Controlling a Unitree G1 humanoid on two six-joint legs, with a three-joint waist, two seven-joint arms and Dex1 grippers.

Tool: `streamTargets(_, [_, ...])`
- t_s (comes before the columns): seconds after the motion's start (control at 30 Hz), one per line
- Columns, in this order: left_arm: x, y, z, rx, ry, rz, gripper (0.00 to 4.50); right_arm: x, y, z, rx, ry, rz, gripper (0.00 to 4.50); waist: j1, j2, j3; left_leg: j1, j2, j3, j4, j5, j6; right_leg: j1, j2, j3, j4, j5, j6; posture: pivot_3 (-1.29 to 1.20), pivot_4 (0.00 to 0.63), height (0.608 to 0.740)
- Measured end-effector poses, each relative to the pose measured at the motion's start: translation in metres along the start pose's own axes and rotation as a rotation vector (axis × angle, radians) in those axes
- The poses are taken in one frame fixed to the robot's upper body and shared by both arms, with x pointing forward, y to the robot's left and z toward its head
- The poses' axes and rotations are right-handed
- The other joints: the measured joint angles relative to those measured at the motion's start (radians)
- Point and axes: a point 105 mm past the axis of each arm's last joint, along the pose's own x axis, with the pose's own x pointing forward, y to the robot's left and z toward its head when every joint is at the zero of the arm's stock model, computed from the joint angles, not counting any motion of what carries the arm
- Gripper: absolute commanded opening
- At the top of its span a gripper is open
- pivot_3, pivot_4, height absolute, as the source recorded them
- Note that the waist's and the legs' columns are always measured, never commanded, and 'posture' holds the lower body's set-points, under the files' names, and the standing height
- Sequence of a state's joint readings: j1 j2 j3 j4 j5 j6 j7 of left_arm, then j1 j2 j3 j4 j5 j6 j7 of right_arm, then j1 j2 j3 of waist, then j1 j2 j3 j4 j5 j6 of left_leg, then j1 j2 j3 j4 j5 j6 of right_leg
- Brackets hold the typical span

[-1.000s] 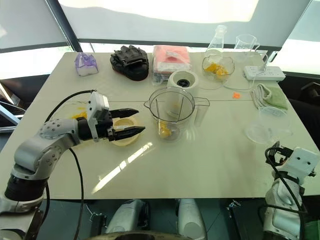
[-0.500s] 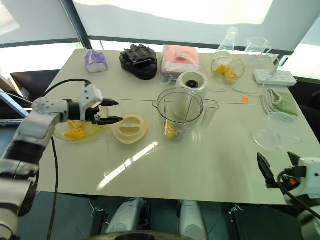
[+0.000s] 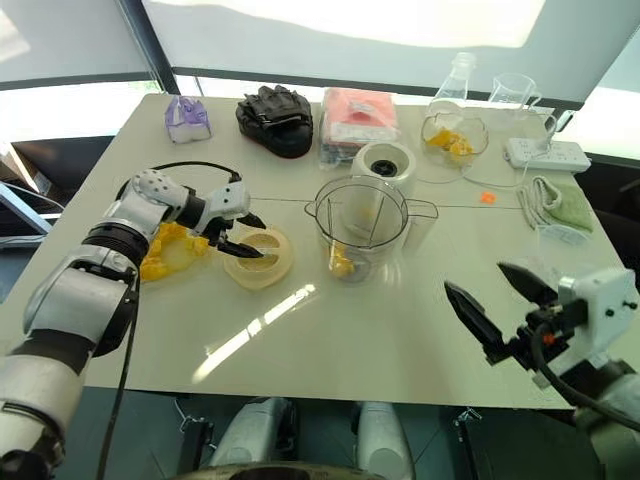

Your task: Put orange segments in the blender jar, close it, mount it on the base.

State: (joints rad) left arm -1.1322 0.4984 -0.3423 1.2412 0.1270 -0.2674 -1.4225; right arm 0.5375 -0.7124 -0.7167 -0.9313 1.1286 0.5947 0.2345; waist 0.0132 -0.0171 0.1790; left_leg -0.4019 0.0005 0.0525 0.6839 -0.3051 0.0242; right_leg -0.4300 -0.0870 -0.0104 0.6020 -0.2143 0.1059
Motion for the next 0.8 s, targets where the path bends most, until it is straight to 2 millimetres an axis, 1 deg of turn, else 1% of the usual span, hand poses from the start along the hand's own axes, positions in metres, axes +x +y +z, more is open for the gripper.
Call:
streamTargets(0.1, [0.001,-0.001,-0.008,-0.001,0.059,-0.008,3.49,0.011,0.005,0.006,0.001,-0.036,0.017,4.48,0.003,-0.001,-0.001,-0.003,0.0,-0.001,0.001,0.0,0.0,-0.002,0.0,-0.002,0.0,0.002,0.003,0.0,0.15,0.74])
streamTargets(0.2, [0.002,-0.002,-0.015,0.018,0.113,-0.001,3.49,0.017,0.009,0.004,0.018,-0.034,0.022,4.48,0.006,-0.001,-0.001,-0.005,-0.001,-0.002,0.001,-0.001,0.001,-0.002,-0.001,-0.002,0.0,0.002,0.004,0.0,0.15,0.74])
streamTargets(0.33, [0.008,0.001,-0.016,0.024,0.133,0.028,3.49,0.023,0.012,-0.001,0.019,-0.024,0.03,4.48,0.004,-0.002,-0.002,-0.005,-0.002,-0.002,0.003,-0.001,0.002,-0.001,-0.002,-0.002,-0.001,0.003,0.005,0.0,0.15,0.74])
streamTargets(0.43, [0.012,0.001,-0.016,0.02,0.138,0.03,3.49,0.027,0.01,-0.004,0.012,-0.019,0.021,4.48,0.003,-0.002,-0.002,-0.005,-0.002,-0.002,0.005,-0.001,0.002,0.0,-0.002,-0.002,0.0,0.003,0.006,0.0,0.15,0.74])
streamTargets(0.57, [0.017,0.001,-0.016,0.02,0.146,0.029,3.49,0.029,0.005,-0.007,0.005,-0.018,-0.004,4.48,0.003,-0.002,-0.002,-0.004,-0.002,-0.003,0.008,-0.001,0.002,0.001,-0.002,-0.002,0.002,0.003,0.006,0.0,0.15,0.74])
streamTargets(0.8, [0.021,0.002,-0.016,0.018,0.159,0.046,3.49,0.029,0.003,-0.01,0.0,-0.02,-0.027,4.48,0.003,-0.002,-0.003,-0.004,-0.001,-0.003,0.015,-0.002,0.003,0.001,-0.002,-0.002,0.008,0.003,0.006,0.0,0.15,0.74])
